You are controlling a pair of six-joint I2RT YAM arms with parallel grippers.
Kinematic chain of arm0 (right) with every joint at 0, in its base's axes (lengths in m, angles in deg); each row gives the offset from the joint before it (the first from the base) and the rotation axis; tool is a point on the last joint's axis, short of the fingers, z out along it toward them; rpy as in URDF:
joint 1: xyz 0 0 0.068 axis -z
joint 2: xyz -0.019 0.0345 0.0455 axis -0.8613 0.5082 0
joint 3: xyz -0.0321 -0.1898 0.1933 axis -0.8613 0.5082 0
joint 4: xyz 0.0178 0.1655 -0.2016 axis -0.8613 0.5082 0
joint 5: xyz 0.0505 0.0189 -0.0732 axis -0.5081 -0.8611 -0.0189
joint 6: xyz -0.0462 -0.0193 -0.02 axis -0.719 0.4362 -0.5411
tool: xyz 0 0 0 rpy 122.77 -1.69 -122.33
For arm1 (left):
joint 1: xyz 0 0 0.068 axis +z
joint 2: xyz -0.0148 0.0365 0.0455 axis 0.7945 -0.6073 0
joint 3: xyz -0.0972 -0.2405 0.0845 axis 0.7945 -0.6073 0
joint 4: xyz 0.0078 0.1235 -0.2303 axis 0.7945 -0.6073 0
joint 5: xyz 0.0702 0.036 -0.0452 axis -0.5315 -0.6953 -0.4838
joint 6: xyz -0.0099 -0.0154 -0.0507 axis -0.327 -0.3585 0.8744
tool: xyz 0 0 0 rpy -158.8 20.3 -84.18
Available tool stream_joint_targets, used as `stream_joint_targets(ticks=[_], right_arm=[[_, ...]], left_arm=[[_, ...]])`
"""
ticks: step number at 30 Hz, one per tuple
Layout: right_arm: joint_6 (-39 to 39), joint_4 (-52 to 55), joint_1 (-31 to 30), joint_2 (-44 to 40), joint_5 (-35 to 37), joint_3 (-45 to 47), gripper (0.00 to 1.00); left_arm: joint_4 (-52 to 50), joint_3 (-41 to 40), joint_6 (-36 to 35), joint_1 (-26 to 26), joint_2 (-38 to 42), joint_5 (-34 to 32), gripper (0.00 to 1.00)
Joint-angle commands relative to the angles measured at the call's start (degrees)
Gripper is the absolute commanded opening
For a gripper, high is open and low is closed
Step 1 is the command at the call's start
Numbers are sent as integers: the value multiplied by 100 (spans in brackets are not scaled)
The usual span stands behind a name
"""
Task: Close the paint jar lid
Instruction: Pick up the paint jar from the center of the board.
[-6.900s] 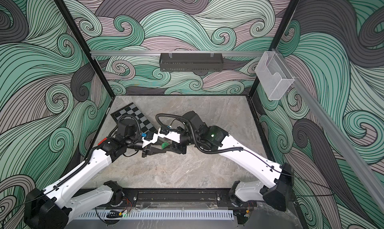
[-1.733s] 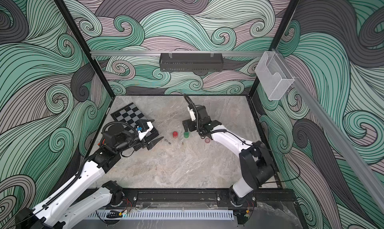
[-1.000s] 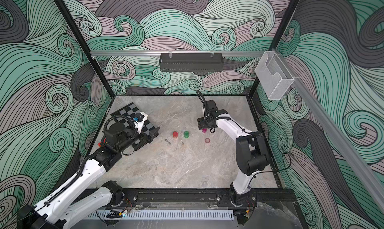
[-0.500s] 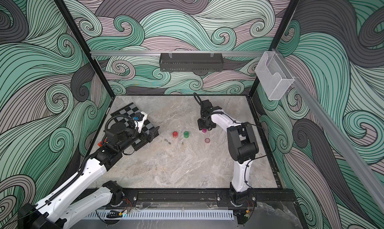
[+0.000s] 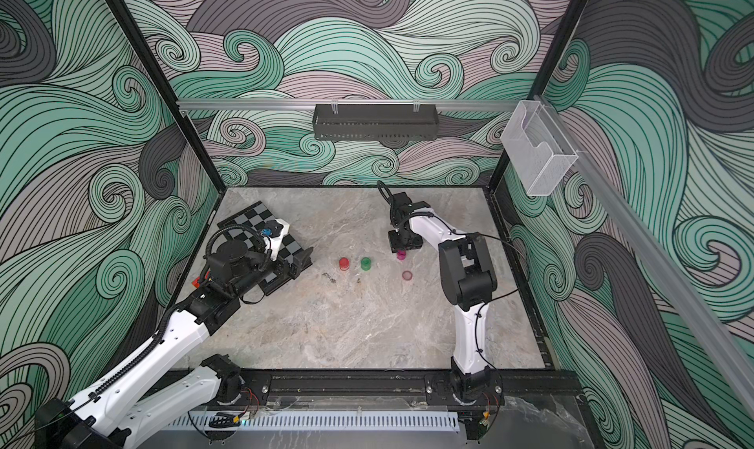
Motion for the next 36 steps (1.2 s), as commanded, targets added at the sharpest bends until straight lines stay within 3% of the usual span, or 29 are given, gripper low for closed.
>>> stream_joint_targets(ticks=[1,5,11,24,36], right_arm=[[23,170,18,140,116,-197,54],[138,375,-12,211,24,-314,55],[900,13,-113,-27,-333,-37,73],[1673,-502,-294,-145,666,293,65],[1556,-174,-283,71,576,-60,57]], left_arm=[[-22,259,55,-17,-9,-40,99],[-17,256,54,-17,-2,-39,99],[17,251,133,-9,11,-55,99],[56,241,171,-8,-55,41,99],[31,259,163,-2,-39,57,99]])
